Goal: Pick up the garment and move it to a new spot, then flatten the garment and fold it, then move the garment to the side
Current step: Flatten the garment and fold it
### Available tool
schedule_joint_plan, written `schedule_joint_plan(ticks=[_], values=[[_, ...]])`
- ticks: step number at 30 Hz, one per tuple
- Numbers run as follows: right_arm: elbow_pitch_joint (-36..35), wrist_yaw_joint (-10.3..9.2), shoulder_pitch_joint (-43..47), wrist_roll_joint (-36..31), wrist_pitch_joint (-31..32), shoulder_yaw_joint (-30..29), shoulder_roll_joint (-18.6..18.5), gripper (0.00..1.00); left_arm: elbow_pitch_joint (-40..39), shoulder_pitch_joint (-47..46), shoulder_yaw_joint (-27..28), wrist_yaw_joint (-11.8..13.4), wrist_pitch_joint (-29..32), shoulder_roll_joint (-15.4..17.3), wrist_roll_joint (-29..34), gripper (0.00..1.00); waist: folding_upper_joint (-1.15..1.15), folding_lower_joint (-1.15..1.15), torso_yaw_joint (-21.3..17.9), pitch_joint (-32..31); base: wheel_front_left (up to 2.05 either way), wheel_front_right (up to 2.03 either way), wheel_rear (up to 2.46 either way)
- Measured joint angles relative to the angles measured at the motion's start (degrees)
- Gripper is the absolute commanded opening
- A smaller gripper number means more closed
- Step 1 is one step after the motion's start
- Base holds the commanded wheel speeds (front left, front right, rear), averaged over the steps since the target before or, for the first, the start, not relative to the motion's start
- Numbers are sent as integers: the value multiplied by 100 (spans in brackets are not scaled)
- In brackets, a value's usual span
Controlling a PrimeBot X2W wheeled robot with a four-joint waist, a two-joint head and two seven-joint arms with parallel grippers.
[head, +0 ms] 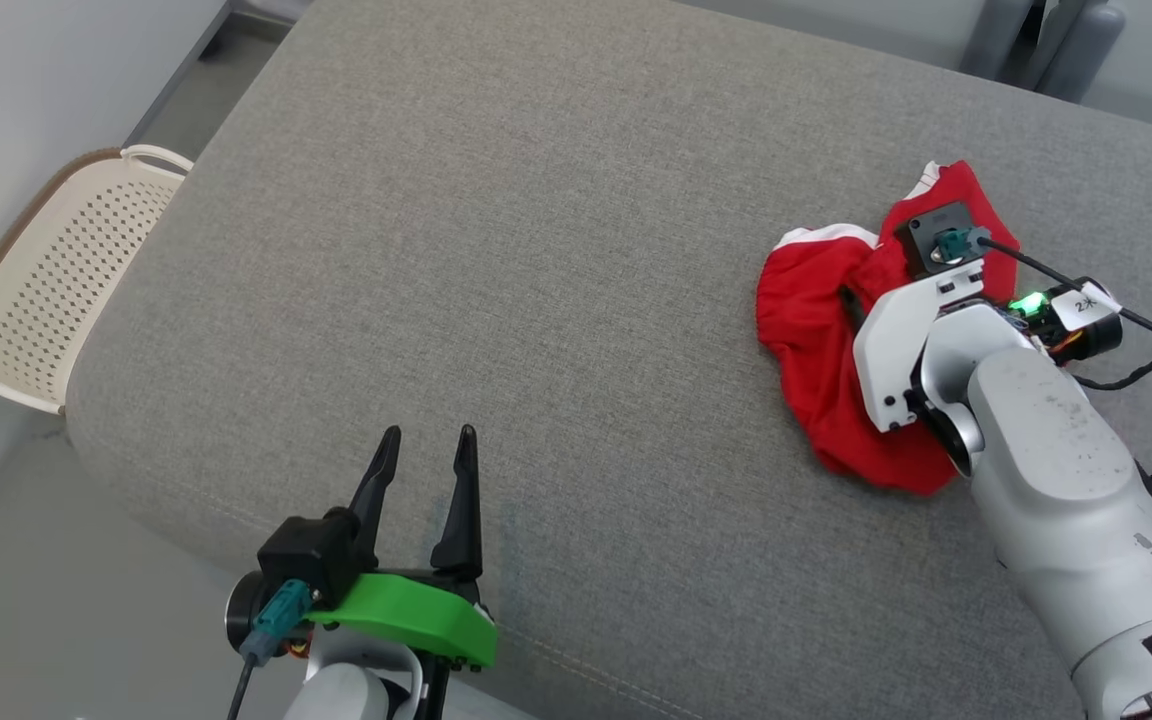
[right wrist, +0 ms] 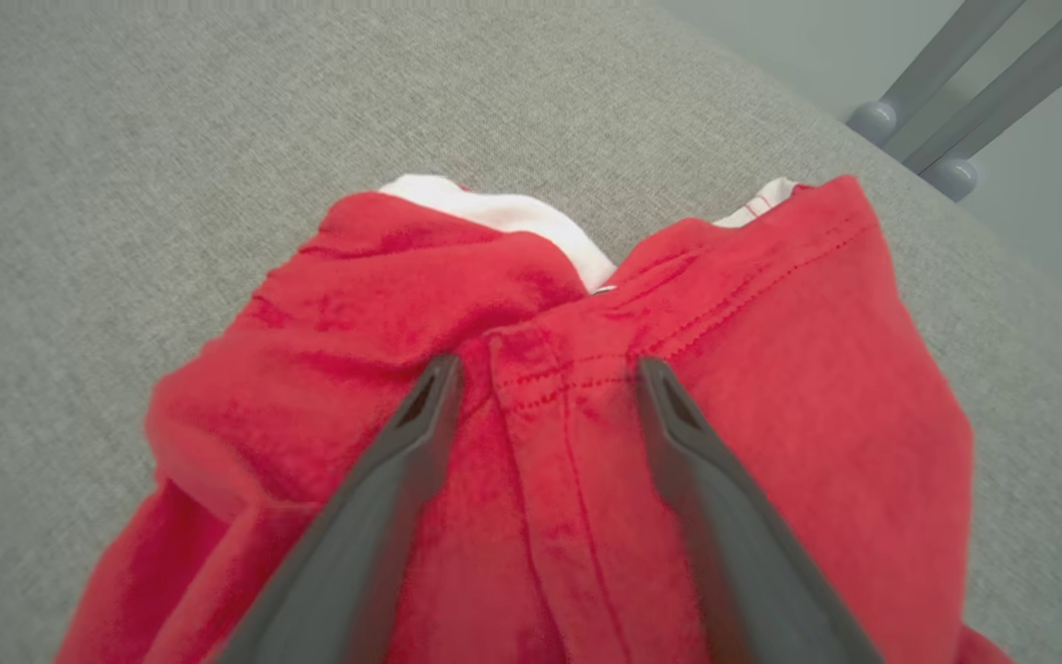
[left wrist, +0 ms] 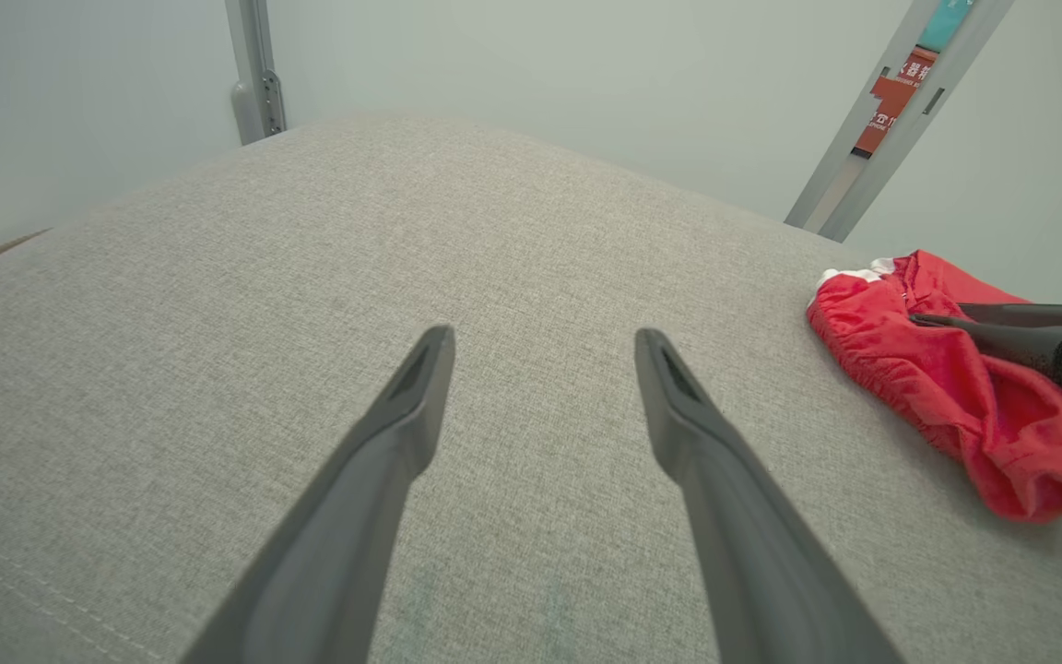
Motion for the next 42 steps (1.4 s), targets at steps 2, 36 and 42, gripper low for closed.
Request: schedule_joint_plan(ticks=[2, 36, 42], values=[[111, 0, -89, -53, -87, -82, 16, 40, 9, -4, 16, -19, 0, -12, 57, 100, 0, 0, -10, 41, 0, 0, 0], [-1318, 0, 1562, 616, -2563, -1058, 695, 0, 63, 11, 423, -73, -9, 108, 430, 100, 0, 0, -1395, -297, 0, 0, 0], [-1774, 0, 2597, 1028, -2666, -1003, 711, 0, 2, 18, 413, -44, 34, 163, 430, 100, 0, 0, -1690, -388, 0, 0, 0]])
